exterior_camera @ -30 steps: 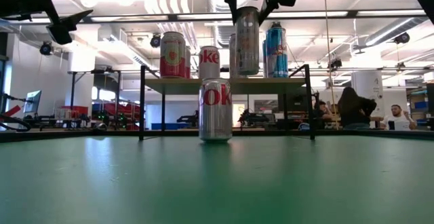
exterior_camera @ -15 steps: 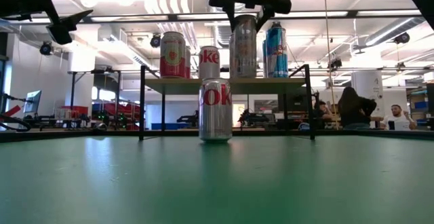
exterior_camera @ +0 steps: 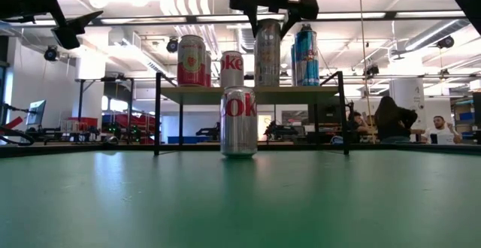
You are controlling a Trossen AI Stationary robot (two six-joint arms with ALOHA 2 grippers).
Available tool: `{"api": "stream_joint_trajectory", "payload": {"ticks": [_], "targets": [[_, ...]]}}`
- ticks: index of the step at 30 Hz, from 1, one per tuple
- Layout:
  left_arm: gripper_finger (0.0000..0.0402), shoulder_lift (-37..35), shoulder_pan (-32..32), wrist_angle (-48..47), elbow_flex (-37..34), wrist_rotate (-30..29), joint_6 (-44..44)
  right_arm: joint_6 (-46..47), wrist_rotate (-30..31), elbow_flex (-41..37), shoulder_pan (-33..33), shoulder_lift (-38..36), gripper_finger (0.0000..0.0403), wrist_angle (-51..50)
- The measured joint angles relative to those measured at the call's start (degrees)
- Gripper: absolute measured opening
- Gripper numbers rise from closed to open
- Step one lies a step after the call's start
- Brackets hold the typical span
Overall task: Place canned beverage on shelf
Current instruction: Put the white-yellow soda can on the shelf aligned with the other white-yellow soda can
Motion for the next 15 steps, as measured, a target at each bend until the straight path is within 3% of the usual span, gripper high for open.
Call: {"api": "stream_joint_trajectory", "payload": {"ticks": [15], "targets": [[0.0380,0.0,0.0,0.0,0.0,0.0,0.0,-1.7,0.1,-0.1,-0.2,0.0,0.0268,0.2]]}}
